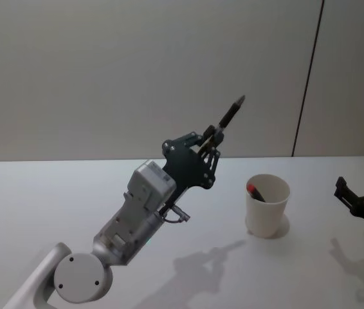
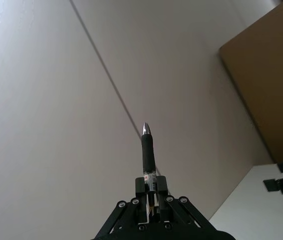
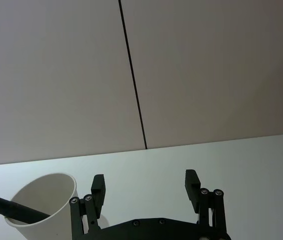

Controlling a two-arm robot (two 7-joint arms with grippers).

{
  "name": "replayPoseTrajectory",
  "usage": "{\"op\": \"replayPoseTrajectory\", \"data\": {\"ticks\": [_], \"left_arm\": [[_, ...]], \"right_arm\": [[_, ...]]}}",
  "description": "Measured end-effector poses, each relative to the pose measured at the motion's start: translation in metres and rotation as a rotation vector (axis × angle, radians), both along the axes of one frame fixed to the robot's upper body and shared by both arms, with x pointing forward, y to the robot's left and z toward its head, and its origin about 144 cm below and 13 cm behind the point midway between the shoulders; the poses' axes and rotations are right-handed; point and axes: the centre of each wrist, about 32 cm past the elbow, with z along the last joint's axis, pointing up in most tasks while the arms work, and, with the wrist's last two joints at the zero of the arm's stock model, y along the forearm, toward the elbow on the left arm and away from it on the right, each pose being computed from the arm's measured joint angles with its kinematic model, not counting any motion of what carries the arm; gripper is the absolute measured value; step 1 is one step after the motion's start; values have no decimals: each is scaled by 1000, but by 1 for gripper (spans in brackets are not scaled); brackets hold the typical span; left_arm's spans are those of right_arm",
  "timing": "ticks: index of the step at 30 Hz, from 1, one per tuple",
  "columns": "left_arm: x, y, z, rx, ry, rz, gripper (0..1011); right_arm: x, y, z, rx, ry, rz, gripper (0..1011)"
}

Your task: Place the pen into the pen holder.

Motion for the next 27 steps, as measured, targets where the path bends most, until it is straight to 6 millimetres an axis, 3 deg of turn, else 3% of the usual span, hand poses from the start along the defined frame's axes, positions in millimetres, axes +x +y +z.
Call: {"op": "replayPoseTrajectory", "data": {"ticks": [11, 27], "left_arm": [[15, 7, 2, 17, -142, -189, 130], [37, 10, 8, 55, -307, -415, 130]], "right_arm": [[-2, -1, 2, 1, -12, 32, 1001], [-12, -7, 16, 33, -87, 211, 1001]]}}
